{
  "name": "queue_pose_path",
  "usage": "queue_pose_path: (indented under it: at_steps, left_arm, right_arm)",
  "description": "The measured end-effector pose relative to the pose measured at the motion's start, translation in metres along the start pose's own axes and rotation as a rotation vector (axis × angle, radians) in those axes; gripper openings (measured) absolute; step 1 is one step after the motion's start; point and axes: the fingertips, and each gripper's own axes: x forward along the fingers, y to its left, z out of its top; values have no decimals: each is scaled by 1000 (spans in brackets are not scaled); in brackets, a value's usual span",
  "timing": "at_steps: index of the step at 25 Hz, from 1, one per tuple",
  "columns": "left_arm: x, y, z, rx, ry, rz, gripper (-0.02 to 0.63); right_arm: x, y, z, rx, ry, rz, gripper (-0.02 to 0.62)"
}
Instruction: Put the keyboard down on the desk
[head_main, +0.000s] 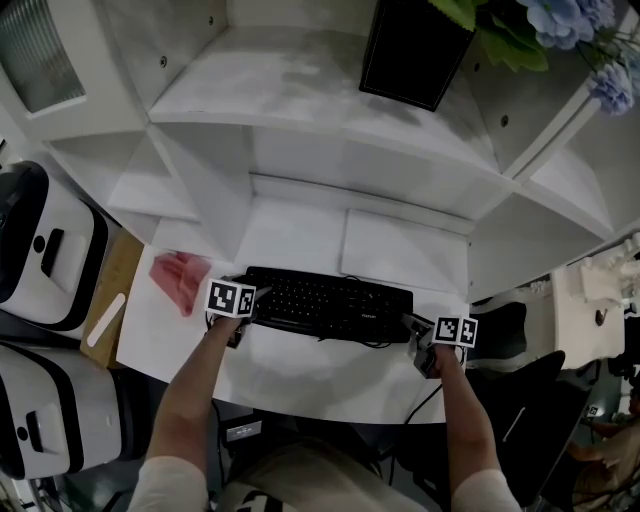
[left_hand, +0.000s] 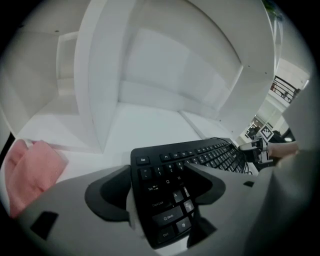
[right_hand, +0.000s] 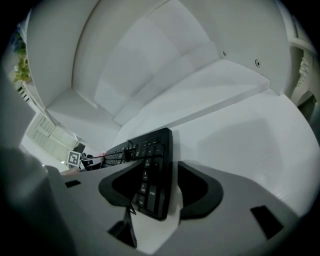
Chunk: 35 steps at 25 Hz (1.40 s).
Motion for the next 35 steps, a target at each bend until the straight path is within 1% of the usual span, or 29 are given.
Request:
queue_pose_path:
  at_steps: [1, 3, 5, 7, 9, 11, 13, 15, 16, 18, 19, 20, 21, 23, 24, 25, 26, 30, 35]
  left_arm:
    - [-4, 2, 3, 28, -11, 21, 333]
    - [-16, 4, 8, 76, -45, 56, 331]
    - [-34, 1, 12, 78, -93, 44, 331]
    - [-55, -8, 18, 68, -146, 2, 333]
    - [-75, -22, 29, 83, -201, -54, 333]
    - [-95, -39, 38, 98, -259, -116, 333]
    - [-114, -53, 41, 90, -318, -161, 331]
    - [-131, -65, 41, 87, -362, -194, 331]
    - [-139, -70, 40, 98, -374, -206, 331]
    - [-153, -78, 35, 144, -390, -212, 327]
    - [-161, -80, 33, 171, -401, -205, 313]
    - [-169, -80, 30, 191, -417, -193, 284]
    - [-179, -79, 27, 199, -438, -183, 256]
    - [-195, -76, 21, 187, -473, -179, 211]
    - [-201, -75, 18, 181, -483, -181, 148]
    - [-207, -73, 13, 178, -489, -186, 61]
    - [-212, -73, 8, 176, -492, -194, 21]
    - [-233, -75, -12, 136, -510, -237, 12]
    - [-262, -75, -23, 99, -555, -237, 12]
  right_arm:
    - [-4, 1, 3, -3, -18, 3, 252]
    - [-16, 7, 11, -11, -65, 17, 262]
    - [-28, 21, 18, -57, -107, 19, 276]
    - [-37, 45, 23, -138, -142, 20, 276]
    - [-41, 80, 27, -215, -173, 49, 276]
    - [-41, 119, 25, -275, -195, 103, 276]
    - [-38, 159, 18, -316, -207, 169, 273]
    - [-33, 198, 9, -335, -215, 236, 252]
    - [-31, 216, 3, -343, -218, 264, 243]
    - [-27, 246, -8, -367, -219, 304, 196]
    - [-25, 258, -14, -386, -217, 314, 170]
    - [-23, 268, -21, -406, -212, 320, 140]
    - [-21, 277, -28, -428, -206, 321, 97]
    - [-19, 290, -41, -466, -193, 316, 50]
    - [-19, 296, -48, -481, -188, 316, 38]
    - [-19, 303, -54, -493, -184, 318, 35]
    - [-20, 309, -62, -500, -182, 323, 35]
    - [-24, 334, -87, -489, -191, 344, 30]
    - [-35, 371, -107, -459, -238, 347, 25]
